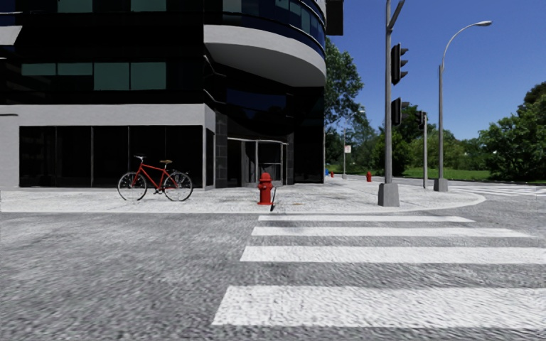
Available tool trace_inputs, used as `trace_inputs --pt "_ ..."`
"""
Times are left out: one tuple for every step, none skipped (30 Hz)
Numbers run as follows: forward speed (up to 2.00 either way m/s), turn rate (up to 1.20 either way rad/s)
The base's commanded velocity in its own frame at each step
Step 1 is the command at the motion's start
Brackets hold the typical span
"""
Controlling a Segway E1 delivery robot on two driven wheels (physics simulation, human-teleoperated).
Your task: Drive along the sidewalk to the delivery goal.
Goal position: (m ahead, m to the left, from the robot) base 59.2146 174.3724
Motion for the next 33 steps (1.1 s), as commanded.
trace_inputs --pt "1.29 0.0" --pt "1.29 0.0" --pt "1.29 0.0" --pt "1.29 0.0" --pt "1.29 0.0" --pt "1.29 0.0" --pt "1.29 0.0" --pt "1.29 0.0" --pt "1.29 0.0" --pt "1.29 0.0" --pt "1.29 0.0" --pt "1.29 0.0" --pt "1.3 0.0" --pt "1.3 0.0" --pt "1.49 0.0" --pt "2.0 0.0" --pt "2.0 0.0" --pt "2.0 0.0" --pt "2.0 0.0" --pt "2.0 0.0" --pt "2.0 0.0" --pt "2.0 0.0" --pt "2.0 0.0" --pt "2.0 0.0" --pt "2.0 0.0" --pt "2.0 0.0" --pt "2.0 0.0" --pt "2.0 -0.03" --pt "2.0 -0.03" --pt "2.0 -0.16" --pt "2.0 -0.31" --pt "2.0 -0.31" --pt "2.0 -0.36"
